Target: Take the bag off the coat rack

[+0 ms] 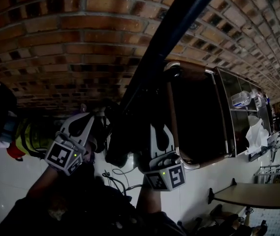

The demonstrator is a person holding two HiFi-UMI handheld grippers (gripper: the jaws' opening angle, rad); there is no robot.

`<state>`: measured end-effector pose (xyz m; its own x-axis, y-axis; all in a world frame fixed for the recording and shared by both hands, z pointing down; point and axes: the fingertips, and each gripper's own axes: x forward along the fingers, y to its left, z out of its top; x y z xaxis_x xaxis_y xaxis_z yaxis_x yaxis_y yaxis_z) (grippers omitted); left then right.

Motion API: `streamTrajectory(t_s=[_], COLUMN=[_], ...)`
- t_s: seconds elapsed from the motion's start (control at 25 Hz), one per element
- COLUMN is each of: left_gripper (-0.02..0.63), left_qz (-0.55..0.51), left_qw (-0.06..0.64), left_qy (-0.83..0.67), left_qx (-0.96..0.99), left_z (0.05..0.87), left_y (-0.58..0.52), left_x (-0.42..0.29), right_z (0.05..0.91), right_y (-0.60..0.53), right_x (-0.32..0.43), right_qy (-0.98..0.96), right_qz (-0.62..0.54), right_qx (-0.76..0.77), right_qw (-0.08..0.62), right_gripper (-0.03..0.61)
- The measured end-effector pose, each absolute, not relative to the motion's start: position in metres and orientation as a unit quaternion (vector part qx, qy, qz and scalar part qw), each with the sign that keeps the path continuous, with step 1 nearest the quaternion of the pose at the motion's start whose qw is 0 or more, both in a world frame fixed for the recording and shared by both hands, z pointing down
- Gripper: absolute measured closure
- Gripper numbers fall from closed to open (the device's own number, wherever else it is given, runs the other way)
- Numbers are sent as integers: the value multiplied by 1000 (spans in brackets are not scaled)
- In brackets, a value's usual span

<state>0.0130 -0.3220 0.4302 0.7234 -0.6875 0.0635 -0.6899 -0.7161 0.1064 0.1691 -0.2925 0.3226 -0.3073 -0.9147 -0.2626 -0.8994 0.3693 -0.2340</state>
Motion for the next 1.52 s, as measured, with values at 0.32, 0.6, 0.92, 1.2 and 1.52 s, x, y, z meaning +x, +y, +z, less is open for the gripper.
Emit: streamTrajectory(t_s=[0.32,0.6,0.92,1.2,1.52], left_gripper=[595,595,594,594,595], left_qz=[-3,-27,-31,-35,-39], left_qw=[63,66,56,44,29], left_qy=[-374,-362,-357,-354,-381], left_qx=[925,929,932,934,923], left_z=[417,399,386,371,364], left_y=[-311,-288,-247,-190,-132], left_x=[10,19,26,36,20], right_z=[307,312,320,316,313], right_y=[-269,-239,-189,-137,-90], right_x=[163,163,163,160,148], right_qy=[812,821,830,839,854], right_qz=[-9,-15,-36,-31,-29], right_qx=[-559,-547,-528,-516,-491], right_qw=[168,162,178,171,171], right_gripper=[563,565,566,568,568])
